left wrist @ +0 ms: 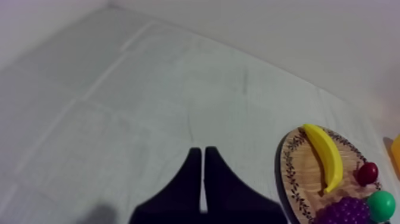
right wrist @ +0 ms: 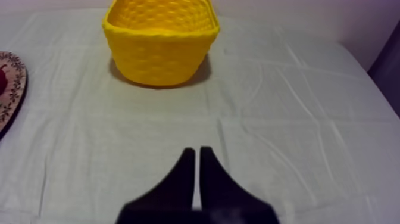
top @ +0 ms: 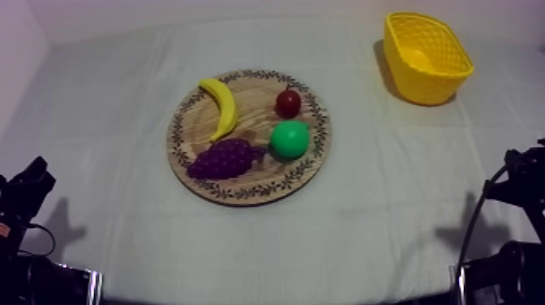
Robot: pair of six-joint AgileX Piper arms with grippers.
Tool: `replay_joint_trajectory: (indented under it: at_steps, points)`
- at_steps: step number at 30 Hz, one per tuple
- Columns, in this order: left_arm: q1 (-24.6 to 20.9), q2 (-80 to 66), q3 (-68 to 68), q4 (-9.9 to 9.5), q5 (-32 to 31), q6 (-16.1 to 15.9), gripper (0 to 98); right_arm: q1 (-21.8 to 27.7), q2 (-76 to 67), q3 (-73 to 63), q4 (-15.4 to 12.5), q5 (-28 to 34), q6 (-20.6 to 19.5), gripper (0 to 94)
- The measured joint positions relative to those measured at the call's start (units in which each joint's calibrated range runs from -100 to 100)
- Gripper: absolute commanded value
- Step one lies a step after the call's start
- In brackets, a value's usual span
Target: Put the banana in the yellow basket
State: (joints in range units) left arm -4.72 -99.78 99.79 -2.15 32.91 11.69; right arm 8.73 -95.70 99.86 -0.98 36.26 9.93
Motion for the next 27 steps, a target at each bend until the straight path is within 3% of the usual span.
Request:
replay_joint_trajectory:
  at_steps: [23,27]
  points:
    - [0.0,0.0,0.0,0.0,0.0,-0.01,0.1,0.82,2.09,-0.25,-0.36,-2.01,-1.3,0.6]
    - [0.0,0.0,0.0,0.0,0.0,-0.01,0.1,-1.72,8.45,-5.67,3.39,-2.32,-4.23,0.6]
